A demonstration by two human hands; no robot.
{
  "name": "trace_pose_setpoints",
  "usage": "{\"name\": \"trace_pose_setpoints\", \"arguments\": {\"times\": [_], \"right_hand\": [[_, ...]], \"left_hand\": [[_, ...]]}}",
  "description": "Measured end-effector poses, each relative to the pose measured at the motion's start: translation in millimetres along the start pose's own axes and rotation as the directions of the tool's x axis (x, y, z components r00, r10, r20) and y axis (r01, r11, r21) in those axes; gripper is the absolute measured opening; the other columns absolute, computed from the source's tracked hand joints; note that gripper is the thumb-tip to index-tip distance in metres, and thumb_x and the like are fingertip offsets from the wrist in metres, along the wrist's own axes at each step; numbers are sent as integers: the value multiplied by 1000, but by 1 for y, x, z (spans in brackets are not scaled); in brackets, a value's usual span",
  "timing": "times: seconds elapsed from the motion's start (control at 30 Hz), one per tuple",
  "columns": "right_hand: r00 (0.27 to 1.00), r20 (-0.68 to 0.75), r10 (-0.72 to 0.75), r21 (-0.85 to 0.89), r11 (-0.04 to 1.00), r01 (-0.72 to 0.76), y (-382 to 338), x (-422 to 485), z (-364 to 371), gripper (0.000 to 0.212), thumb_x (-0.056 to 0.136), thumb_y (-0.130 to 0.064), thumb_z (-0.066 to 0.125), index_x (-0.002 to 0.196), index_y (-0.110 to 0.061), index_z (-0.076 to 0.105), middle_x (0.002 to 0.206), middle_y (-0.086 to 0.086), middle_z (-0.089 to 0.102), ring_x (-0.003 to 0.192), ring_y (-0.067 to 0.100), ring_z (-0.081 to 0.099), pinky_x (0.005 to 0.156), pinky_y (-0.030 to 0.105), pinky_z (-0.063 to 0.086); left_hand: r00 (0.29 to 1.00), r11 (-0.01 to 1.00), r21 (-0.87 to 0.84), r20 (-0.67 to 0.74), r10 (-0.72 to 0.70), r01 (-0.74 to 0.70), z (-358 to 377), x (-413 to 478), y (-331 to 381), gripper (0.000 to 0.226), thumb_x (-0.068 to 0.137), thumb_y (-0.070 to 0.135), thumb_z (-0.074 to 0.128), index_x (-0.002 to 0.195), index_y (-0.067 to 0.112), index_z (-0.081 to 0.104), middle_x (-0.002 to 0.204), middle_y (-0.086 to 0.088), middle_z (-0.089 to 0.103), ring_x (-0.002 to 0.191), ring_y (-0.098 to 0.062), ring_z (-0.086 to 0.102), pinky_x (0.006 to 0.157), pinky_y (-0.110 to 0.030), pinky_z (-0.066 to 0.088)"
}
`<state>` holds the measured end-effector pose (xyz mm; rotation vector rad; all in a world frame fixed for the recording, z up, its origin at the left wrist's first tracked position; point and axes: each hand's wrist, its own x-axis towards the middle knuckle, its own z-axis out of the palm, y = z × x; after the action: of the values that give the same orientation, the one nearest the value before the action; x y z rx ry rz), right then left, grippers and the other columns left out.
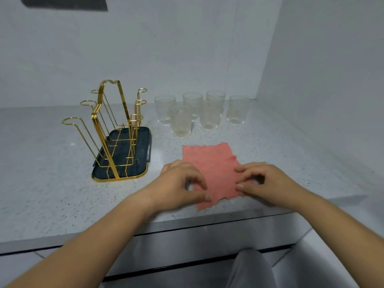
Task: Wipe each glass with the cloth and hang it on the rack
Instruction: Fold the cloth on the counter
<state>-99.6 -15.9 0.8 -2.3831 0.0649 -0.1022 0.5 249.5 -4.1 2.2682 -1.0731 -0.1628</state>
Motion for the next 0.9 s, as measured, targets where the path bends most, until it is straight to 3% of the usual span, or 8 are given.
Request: {"name": "trace_pose_setpoints", "arguments": {"times": [0.1,0.27,0.47,0.57,0.67,0.77,0.83,0.9], "right_hand": [[1000,14,-3,-77,997,4,12,-3,-6,15,76,-33,88,84,-40,78,126,-28,61,127,-1,45,103,7,29],[998,65,-7,-139,990,16,19,-2,-11,18,73,-44,86,90,-42,78,129,-32,53,128,0,38,110,23,28],[999,46,-27,-123,992,32,25,2,-7,8,79,-40,83,77,-38,76,124,-30,55,126,-7,37,107,24,30],[998,53,-32,-121,992,39,25,5,-8,11,79,-45,80,78,-35,76,120,-28,57,122,-8,40,101,18,32],[999,11,-45,-16,999,46,16,11,-11,16,76,-49,75,77,-32,75,102,-20,67,100,-7,55,87,13,40],[996,-84,5,135,991,6,6,32,-19,11,86,-30,78,78,-23,77,79,-7,74,67,-1,62,68,15,50],[992,-122,13,173,985,9,3,52,-23,12,87,-24,78,80,-15,78,73,0,73,59,0,59,61,12,50],[991,-130,40,226,974,-9,1,75,-23,14,89,-21,77,81,-8,77,64,-8,71,55,-5,58,59,9,47]], "left_hand": [[995,996,-33,67,-75,78,4,0,1,34,69,59,88,93,37,76,112,21,60,119,-3,42,103,-29,22],[984,989,-22,110,-140,143,2,7,5,30,63,56,92,81,42,73,110,20,59,115,-5,42,102,-31,22],[985,985,-75,85,-148,154,4,9,-1,21,69,52,91,81,38,80,102,18,64,108,3,48,115,-45,30],[982,983,-94,122,-147,159,1,9,1,20,74,54,87,81,36,81,97,16,69,99,-1,56,111,-50,39],[979,952,-256,154,-130,167,-14,13,6,16,84,41,84,79,26,82,91,1,79,88,-31,69,93,-46,56],[980,912,-364,4,-201,188,-28,31,3,12,90,21,81,83,12,83,87,-5,82,80,-15,73,79,-21,58],[961,898,-378,-69,-268,224,-32,49,-4,17,92,22,79,87,7,83,87,-12,81,76,-11,68,77,-26,59],[935,882,-376,-94,-341,284,-31,67,-14,26,92,27,79,85,2,82,81,-14,79,65,-6,63,63,-22,56]]}}
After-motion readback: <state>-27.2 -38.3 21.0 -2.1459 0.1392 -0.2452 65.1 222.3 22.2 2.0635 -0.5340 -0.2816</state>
